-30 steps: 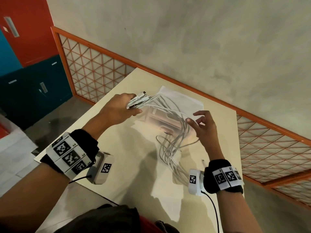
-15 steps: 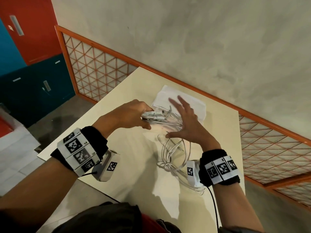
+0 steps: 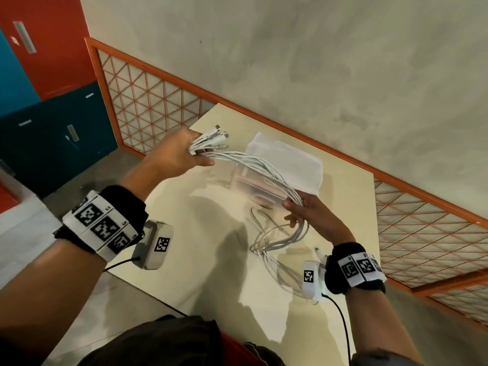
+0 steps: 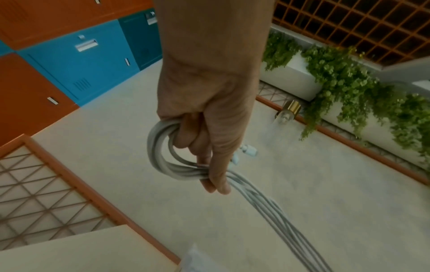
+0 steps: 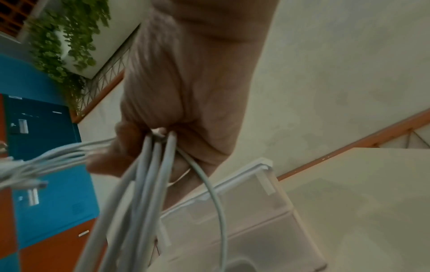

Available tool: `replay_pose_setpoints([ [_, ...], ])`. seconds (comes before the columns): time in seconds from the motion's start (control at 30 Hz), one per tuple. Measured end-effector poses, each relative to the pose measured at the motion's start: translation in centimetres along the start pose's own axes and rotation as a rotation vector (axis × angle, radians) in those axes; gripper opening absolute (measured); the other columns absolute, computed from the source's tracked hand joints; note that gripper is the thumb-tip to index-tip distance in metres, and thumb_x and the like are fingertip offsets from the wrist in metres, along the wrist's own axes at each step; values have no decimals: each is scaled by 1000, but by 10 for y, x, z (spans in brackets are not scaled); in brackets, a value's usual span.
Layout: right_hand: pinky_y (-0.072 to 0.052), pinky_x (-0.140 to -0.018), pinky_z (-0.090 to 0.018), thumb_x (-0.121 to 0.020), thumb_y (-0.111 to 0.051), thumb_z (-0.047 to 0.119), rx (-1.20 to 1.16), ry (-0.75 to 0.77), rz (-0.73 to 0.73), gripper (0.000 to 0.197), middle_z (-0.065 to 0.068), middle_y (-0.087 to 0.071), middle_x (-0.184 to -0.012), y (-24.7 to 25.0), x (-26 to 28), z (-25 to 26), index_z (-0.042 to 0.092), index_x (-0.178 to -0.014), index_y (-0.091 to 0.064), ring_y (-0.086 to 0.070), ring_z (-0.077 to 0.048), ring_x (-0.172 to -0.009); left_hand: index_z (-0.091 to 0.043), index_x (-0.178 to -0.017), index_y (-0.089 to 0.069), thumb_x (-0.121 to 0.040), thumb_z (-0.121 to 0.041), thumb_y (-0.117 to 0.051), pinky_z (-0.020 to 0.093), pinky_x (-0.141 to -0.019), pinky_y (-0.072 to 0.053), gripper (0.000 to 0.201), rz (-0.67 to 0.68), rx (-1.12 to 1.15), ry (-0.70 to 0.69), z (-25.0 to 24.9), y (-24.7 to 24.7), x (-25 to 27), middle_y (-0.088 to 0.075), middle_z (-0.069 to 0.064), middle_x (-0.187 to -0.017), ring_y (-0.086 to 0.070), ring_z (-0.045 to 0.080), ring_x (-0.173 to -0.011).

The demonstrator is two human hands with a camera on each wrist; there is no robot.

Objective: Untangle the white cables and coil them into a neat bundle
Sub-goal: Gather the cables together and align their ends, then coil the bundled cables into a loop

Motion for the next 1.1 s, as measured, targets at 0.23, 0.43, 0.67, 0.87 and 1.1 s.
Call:
replay_pose_setpoints([
  [0.23, -37, -49, -21, -92, -38, 56, 24, -21, -143, 48, 6, -27, -54, 2, 8, 17, 12, -78, -53, -26, -8, -45, -10, -80, -71, -59, -23, -88, 24, -67, -45, 30, 146, -32, 223, 44, -42, 2, -69, 4, -76, -60, 16, -71],
  [0.43, -27, -44, -13, -101, -33, 38, 463, -65, -254, 47, 7, -39, -50, 1, -2, 16, 11, -67, -52, -38, -4, -39, -20, -54, -37, -72, -36, -77, 16, -36, -26, 48, -24, 485, 288, 35, -53, 8, -32, -3, -49, -27, 10, -39],
  [0.67, -27, -44, -20, -100, -32, 41, 234, -46, -40, 50, 7, -37, -46, -39, -2, 44, 15, -65, -58, -33, -5, -38, -10, -111, -50, -76, -25, -75, 13, -61, -37, 46, 303, 207, -179, -30, -105, 25, -49, -11, -80, -47, 3, -69],
  [0.87, -27, -44, -18, -98, -40, 46, 130, 25, -16, 50, 3, -32, -52, -25, 15, 52, 8, -73, -62, -28, -7, -42, -18, -103, -56, -90, -29, -58, 15, -70, -42, 18, 299, 344, -248, -30, -109, 27, -60, -6, -82, -56, -4, -73],
  [1.1, -44, -57, -28, -78, -74, 37, 110, -135, -85, 41, -5, -51, -45, -17, 24, -39, 19, -53, -48, -48, -19, -44, -26, -68, -37, -93, -14, -55, 6, -61, -35, 32, -136, 637, -253, -49, -56, 15, -35, -6, -64, -45, -6, -55],
])
Point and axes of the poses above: each hand's wrist, its own x-axis away from the middle knuckle, its own y-axis out of the back of the hand, z = x × y, the point moved 7 cm from there along -x, towards the middle knuckle
